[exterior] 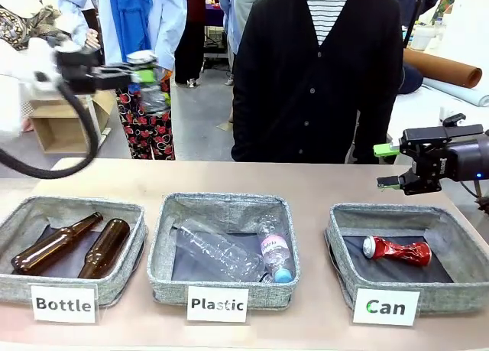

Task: Sort the can waste into the basket.
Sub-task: Pick up the can waste from the table and place it in the right Fabric basket.

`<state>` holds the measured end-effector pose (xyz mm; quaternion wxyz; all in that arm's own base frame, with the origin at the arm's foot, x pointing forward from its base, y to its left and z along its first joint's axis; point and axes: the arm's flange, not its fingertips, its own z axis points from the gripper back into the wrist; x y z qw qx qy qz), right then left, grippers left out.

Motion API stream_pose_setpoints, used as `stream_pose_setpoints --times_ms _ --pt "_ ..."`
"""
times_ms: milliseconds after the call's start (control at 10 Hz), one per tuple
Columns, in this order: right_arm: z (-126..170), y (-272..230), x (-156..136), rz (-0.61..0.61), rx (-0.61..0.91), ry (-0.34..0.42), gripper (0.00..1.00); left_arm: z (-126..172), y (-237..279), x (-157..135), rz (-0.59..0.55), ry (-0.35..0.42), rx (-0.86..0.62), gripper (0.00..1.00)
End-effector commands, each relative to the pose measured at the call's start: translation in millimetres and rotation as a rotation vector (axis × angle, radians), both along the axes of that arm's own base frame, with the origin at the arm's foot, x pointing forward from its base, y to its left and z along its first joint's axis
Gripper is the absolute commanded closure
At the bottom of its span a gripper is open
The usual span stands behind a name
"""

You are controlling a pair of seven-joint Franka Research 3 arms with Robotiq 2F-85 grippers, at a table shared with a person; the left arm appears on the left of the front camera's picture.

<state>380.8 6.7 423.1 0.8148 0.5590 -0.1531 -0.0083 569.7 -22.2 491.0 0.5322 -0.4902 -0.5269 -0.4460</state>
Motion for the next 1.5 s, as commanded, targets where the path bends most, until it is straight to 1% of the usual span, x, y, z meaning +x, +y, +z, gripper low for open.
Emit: stream_pose_setpoints --times_ms 0,100,200,300,600,700,800,900,1000,1100,1200,1300,1400 --pt "1 -1 -1 0.006 -0.005 -0.004 0.00 -10 39 -57 -0.032 0.138 0.027 0.79" --pt "1 -1 -1 0.006 -0.005 -0.004 0.00 -10 58 -80 -0.043 0.170 0.016 0.79" --pt "1 -1 -1 0.006 -0.005 -0.004 0.00 -17 69 -97 -0.074 0.215 0.022 0.79" --pt "1 -1 -1 0.006 -0.005 -0.004 0.00 -7 54 -60 -0.029 0.126 0.003 0.79" --pt "1 -1 -1 0.006 -0.005 -0.004 0.00 -7 54 -60 -0.029 0.126 0.003 0.79" --pt "0 0 0 0.000 0.000 0.000 0.00 -11 59 -71 -0.037 0.151 0.010 0.59" --pt "19 -4 -14 0.013 -0.091 0.002 0.00 -13 7 -83 -0.002 0.092 0.077 0.59" --pt "35 -24 -30 0.003 -0.153 0.058 0.00 -11 -63 -99 -0.140 0.052 0.141 0.59" --pt "50 -52 -49 -0.052 -0.232 0.096 0.00 -7 -127 -106 -0.181 -0.019 0.191 0.59" --pt "63 -83 -74 -0.100 -0.280 0.109 0.00 -9 -190 -113 -0.265 -0.054 0.229 0.59" --pt "67 -115 -103 -0.107 -0.325 0.143 0.00 -19 -259 -118 -0.229 -0.127 0.267 0.59" --pt "62 -143 -136 -0.157 -0.422 0.185 0.00 -24 -331 -126 -0.221 -0.207 0.300 0.59" --pt "46 -167 -165 -0.156 -0.533 0.213 0.00 -32 -399 -131 -0.146 -0.349 0.346 0.59"
